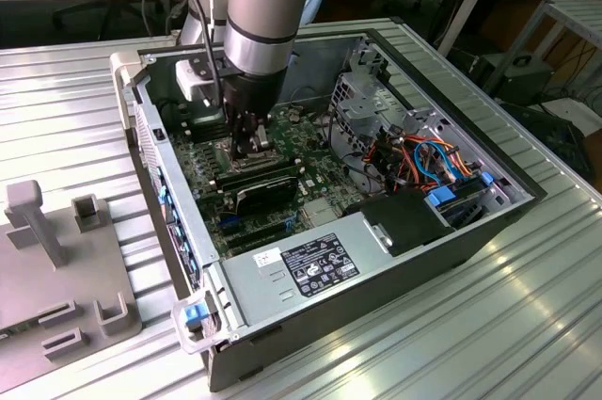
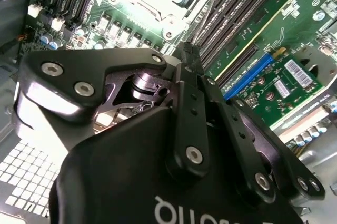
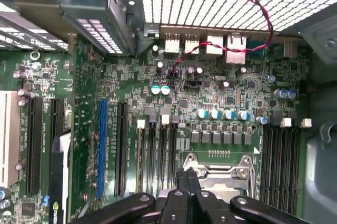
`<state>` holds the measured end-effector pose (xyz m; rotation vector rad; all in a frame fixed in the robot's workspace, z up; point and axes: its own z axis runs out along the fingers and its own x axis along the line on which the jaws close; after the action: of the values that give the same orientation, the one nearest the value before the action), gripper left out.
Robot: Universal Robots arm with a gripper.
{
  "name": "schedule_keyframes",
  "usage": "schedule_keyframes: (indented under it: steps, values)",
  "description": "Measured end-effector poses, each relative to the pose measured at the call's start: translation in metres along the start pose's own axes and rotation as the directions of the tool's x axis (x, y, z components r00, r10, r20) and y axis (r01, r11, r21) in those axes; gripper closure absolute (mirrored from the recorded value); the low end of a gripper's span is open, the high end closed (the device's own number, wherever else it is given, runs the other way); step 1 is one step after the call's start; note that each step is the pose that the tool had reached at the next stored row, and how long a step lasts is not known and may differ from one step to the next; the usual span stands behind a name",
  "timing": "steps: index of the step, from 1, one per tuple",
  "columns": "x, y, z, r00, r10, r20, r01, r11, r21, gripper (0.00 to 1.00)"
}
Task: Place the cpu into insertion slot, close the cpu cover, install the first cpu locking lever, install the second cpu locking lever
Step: 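Install the second cpu locking lever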
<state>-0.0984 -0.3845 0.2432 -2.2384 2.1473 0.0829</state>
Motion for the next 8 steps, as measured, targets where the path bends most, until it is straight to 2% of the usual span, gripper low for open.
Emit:
schedule_keyframes:
  steps: [6,8]
  values:
    - [0.0,0.0022,0.0026,1.0,0.002,0.0006,-0.002,1.0,0.0,0.89]
    - [0.0003,0.0022,0.0064,1.0,0.004,0.0009,-0.004,1.0,0.0001,0.89]
